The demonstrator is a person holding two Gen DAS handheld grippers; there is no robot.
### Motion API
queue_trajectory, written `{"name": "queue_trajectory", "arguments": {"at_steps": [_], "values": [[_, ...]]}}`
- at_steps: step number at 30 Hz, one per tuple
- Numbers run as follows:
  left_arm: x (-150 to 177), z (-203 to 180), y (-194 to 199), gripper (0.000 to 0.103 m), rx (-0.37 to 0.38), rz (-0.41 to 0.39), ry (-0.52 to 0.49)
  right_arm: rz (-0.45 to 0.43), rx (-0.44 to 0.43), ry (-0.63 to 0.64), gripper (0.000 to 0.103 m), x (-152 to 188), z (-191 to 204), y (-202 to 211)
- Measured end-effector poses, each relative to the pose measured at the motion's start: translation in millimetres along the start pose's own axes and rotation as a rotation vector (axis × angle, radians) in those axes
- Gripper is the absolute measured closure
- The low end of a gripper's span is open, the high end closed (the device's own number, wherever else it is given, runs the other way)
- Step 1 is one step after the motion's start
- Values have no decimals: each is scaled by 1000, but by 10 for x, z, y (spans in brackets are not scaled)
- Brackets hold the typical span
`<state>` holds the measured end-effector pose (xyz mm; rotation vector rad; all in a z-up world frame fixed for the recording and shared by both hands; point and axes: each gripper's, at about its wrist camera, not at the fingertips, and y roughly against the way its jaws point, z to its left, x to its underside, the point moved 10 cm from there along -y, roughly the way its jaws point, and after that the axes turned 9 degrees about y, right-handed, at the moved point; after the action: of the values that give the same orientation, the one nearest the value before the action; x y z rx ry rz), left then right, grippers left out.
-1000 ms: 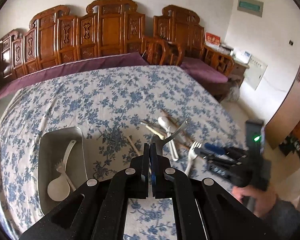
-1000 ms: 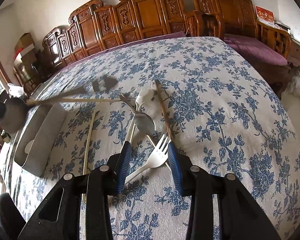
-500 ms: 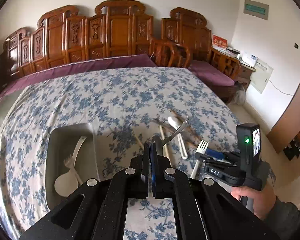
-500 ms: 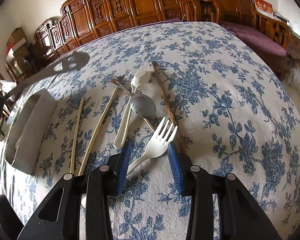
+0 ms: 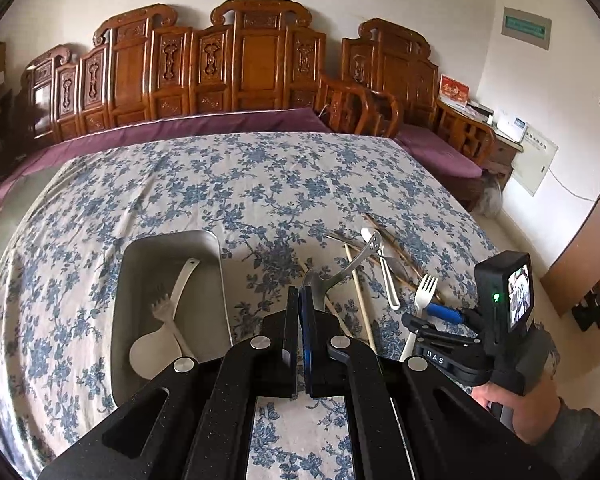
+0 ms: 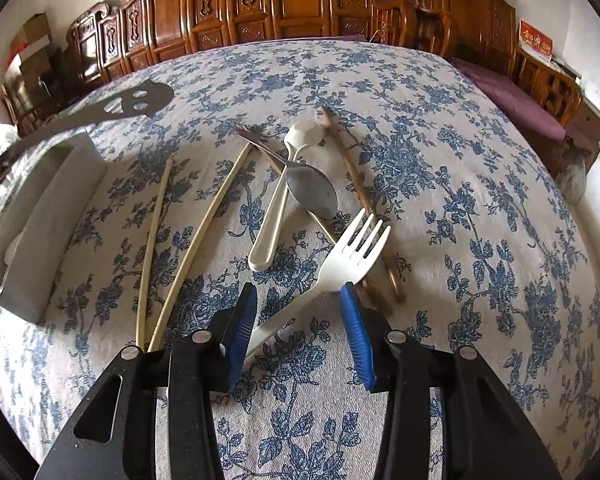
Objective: Organize utensils
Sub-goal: 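Carry the steel spoon toward the tray with the left tool while the right tool grasps a white plastic fork, then release the steel spoon into the tray with the left tool while the right tool carries the white fork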
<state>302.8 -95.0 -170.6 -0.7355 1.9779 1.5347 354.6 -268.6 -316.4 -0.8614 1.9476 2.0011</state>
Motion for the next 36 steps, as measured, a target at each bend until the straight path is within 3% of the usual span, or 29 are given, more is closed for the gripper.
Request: {"name": "queue_trajectory", "arguments": {"at_steps": [4,6,8,13,22,36], "values": [[4,54,50,102,-5,-11,2,18,28,11,62,25,5,10],[2,89,88,102,-8,-16,5,24,42,2,85,49,-34,38],[-1,121,129,102,-11,-21,8,33,44,-2,95,71,-53,50],[-45,315,228,102,-29,-41,30,25,8,-38,96,115,-116,144],[-51,847,278,102,-116,-52,73,-75,-3,-35,96,-183,-74,582],[-3,1595,84,102,-278,-38,132,-149,-119,114,96,-651,880,822]]}}
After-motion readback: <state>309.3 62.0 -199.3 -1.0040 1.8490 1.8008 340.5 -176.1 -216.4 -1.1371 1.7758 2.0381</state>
